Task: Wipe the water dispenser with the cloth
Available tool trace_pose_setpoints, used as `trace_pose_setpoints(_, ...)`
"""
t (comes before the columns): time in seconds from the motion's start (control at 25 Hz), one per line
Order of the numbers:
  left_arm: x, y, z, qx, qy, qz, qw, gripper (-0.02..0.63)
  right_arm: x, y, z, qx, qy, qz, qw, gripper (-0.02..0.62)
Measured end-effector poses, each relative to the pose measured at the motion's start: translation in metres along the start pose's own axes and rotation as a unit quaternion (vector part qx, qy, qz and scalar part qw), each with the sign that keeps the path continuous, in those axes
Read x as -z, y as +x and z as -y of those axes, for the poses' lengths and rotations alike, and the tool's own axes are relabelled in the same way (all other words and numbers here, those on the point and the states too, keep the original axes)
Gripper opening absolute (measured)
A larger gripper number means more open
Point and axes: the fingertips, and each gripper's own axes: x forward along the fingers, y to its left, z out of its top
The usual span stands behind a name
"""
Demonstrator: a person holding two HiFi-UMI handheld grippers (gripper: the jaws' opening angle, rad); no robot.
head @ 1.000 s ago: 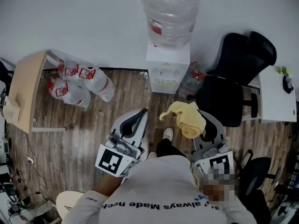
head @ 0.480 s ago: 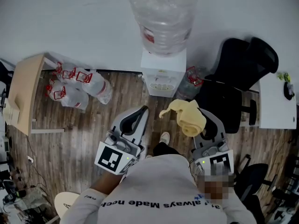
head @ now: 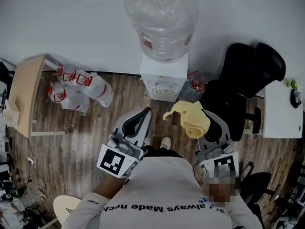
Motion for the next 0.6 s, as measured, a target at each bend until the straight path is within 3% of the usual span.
trace_pose_setpoints(0.36, 0.005, 0.003, -0.016, -0.025, 0.000, -0.004, 0.9997, 0.020, 0.004, 0.017, 0.003, -0.022, 0.001, -0.006, 1.000, 0.064)
trace_pose_setpoints(0.6, 0.007, 0.012, -0.027, -0.025, -0.004, -0.003, 0.9997, 0.020, -0.005, 0.032, 0.009, -0.014, 0.004, 0.007, 1.000, 0.064)
